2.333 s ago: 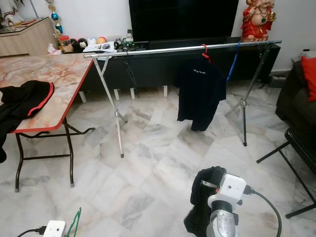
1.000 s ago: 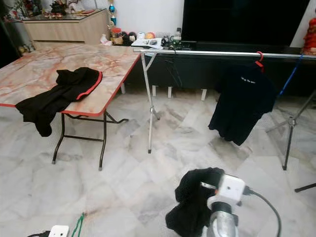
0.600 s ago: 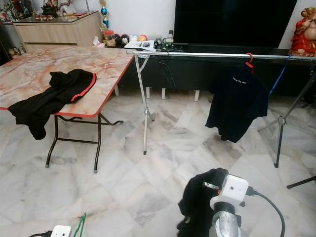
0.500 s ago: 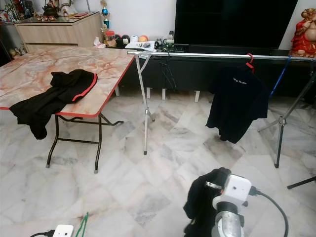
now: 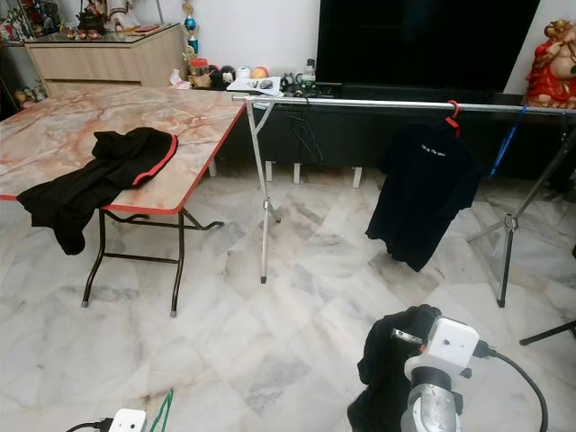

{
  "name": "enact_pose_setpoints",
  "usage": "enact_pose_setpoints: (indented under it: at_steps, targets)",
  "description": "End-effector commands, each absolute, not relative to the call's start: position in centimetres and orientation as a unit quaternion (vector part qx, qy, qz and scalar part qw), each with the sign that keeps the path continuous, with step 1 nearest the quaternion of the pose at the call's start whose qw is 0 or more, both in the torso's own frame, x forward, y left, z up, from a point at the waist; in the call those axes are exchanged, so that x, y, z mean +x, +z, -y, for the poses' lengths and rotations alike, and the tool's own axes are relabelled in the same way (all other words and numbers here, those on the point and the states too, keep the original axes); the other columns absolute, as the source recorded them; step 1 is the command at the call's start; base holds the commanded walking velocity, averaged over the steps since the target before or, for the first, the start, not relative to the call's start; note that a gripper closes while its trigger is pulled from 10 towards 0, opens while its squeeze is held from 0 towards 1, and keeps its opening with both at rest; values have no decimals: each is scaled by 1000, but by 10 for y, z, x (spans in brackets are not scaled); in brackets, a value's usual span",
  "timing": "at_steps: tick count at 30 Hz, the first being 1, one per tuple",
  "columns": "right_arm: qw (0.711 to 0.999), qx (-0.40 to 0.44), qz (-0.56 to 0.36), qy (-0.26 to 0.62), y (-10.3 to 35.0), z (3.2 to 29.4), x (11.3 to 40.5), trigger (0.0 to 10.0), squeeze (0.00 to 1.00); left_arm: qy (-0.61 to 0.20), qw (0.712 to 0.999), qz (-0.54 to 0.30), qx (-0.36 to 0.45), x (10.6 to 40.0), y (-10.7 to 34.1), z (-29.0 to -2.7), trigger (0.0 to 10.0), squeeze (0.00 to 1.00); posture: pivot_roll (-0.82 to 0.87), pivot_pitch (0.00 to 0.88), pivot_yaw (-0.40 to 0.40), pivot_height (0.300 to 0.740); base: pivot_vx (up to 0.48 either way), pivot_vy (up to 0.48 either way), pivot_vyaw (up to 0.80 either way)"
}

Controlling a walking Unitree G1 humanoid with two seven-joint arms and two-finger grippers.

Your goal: Hang hanger

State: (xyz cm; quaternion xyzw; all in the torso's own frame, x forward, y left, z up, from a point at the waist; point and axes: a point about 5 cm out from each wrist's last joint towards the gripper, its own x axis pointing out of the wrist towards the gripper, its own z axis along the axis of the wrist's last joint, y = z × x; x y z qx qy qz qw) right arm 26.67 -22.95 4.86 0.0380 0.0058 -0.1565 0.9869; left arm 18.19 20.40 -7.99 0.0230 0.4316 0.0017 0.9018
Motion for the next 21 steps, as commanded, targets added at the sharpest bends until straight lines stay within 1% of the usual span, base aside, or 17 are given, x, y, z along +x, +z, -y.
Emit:
enact_pose_setpoints:
  at_steps: [1, 9, 12, 21]
  targets:
    - [987, 34, 16, -155, 59, 232, 270, 10000, 0, 16, 897, -442, 31, 176, -82, -213, 10000, 0, -10, 4, 20, 740, 0, 0, 0]
    - [986, 40, 11, -160, 54, 228, 264, 10000, 0, 21, 894, -446, 27, 170, -83, -217, 10000, 0, -1, 0, 39, 740, 0, 0, 0]
    - [987, 46, 9, -156, 52, 221, 264, 10000, 0, 18, 891, -452, 32, 168, -84, -219, 10000, 0, -2, 0, 46, 740, 0, 0, 0]
    - [987, 50, 4, -150, 49, 216, 261, 10000, 0, 16, 885, -463, 44, 161, -86, -224, 10000, 0, 15, 0, 50, 740, 0, 320, 0]
